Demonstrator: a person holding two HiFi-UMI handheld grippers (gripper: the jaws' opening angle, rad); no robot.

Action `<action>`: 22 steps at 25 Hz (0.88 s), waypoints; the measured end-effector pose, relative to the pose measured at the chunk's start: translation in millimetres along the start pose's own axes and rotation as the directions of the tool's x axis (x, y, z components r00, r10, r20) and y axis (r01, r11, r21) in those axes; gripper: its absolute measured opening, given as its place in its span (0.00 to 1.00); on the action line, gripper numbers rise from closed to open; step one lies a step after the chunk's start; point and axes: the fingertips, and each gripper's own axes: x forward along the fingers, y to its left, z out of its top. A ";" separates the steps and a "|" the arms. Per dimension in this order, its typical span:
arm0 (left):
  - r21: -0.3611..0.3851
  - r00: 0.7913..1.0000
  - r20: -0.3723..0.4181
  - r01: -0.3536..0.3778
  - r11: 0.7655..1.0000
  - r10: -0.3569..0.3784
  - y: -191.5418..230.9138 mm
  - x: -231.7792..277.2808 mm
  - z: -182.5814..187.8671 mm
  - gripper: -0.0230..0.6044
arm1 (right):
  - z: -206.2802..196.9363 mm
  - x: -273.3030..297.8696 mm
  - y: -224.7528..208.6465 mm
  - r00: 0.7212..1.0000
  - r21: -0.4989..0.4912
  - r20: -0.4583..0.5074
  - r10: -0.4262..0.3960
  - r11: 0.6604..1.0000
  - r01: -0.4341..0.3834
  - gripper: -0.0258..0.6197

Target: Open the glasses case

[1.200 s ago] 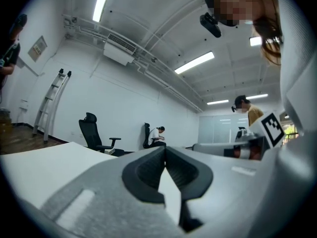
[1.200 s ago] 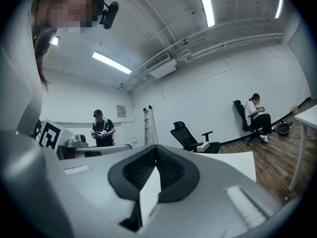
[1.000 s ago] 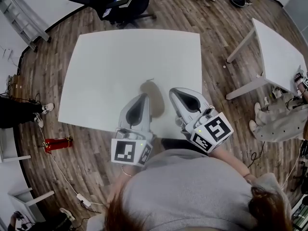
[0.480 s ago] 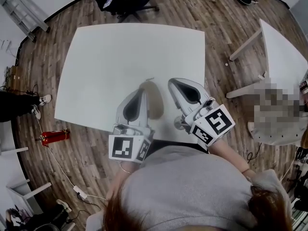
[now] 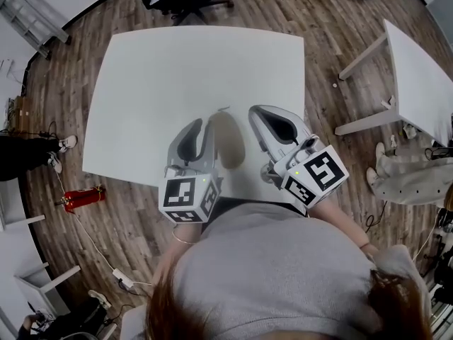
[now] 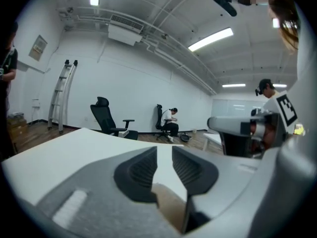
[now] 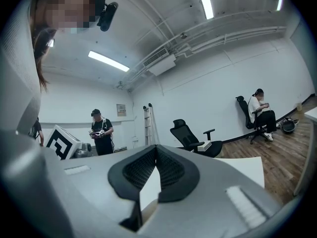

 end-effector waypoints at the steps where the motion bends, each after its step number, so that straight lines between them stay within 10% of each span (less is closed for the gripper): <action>1: -0.012 1.000 -0.020 -0.002 1.000 0.002 3.0 2.1 -6.2 0.20 | -0.1 0.7 0.4 1.000 -0.001 0.002 -0.001 1.000 0.001 0.04; 9: -0.242 0.976 -0.216 -0.035 0.970 -0.018 26.2 22.0 -77.0 0.51 | -3.9 3.1 -3.2 1.000 0.013 0.001 -0.017 1.000 0.017 0.04; 14: -0.415 0.952 -0.299 -0.068 0.907 -0.065 33.3 30.2 -117.9 0.60 | -10.9 4.2 -0.1 1.000 0.025 -0.003 -0.016 1.000 0.016 0.04; 22: -0.479 0.922 -0.370 -0.086 0.874 -0.112 25.8 42.3 -146.6 0.67 | -10.5 2.3 -2.1 0.999 0.039 0.014 -0.038 0.999 0.037 0.04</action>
